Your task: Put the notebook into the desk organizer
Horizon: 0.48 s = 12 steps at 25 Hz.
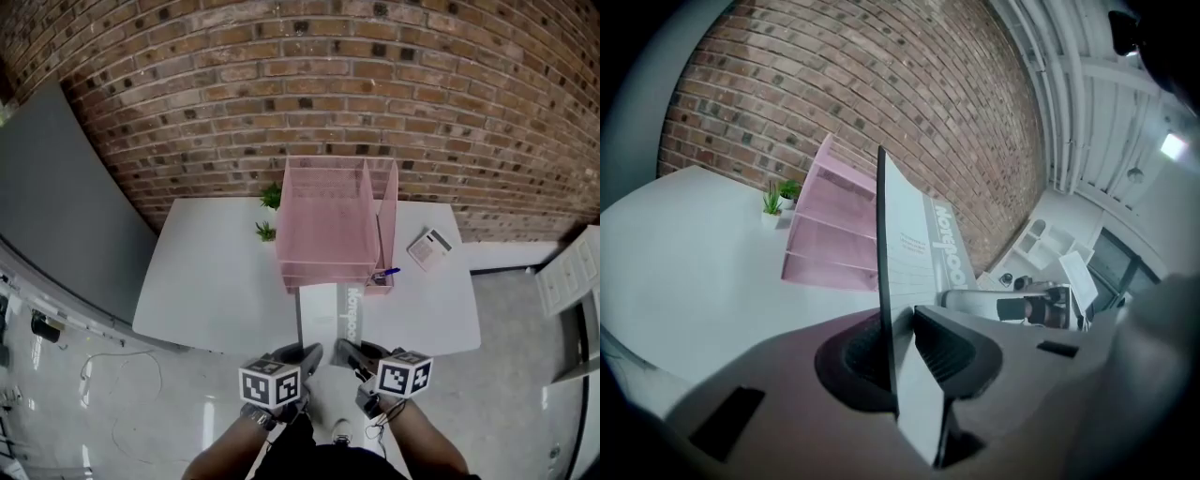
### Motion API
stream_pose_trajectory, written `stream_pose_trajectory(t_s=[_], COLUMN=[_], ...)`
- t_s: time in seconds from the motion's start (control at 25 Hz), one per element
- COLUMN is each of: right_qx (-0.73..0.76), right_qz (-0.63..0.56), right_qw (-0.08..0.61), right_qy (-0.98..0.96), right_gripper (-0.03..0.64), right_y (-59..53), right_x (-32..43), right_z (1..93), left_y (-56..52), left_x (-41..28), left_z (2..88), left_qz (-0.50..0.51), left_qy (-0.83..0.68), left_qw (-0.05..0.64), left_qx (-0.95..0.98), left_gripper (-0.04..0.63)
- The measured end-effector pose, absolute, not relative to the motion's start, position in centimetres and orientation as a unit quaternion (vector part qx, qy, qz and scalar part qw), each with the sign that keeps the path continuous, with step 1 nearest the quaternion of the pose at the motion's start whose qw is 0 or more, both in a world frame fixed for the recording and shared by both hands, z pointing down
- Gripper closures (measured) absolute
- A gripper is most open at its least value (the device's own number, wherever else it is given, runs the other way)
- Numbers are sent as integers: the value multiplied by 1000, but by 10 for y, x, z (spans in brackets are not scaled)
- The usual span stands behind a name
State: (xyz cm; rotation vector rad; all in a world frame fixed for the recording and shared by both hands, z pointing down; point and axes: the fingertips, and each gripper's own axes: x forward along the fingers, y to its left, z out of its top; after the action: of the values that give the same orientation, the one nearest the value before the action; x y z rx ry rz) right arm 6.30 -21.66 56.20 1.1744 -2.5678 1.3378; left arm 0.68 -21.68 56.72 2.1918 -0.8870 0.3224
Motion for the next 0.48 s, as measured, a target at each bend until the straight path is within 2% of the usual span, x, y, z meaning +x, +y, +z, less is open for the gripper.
stream_pose_trajectory(t_s=[0.48], right_qx=[379], right_qz=[486], right_qw=[-8], right_qy=[-787], right_gripper=[604], right_y=[-256], right_x=[50], right_z=[592], left_y=[-258], left_x=[-7], left_z=[597], left_qz=[150], left_qy=[-314], left_qw=[388], left_qx=[854], left_gripper=[524])
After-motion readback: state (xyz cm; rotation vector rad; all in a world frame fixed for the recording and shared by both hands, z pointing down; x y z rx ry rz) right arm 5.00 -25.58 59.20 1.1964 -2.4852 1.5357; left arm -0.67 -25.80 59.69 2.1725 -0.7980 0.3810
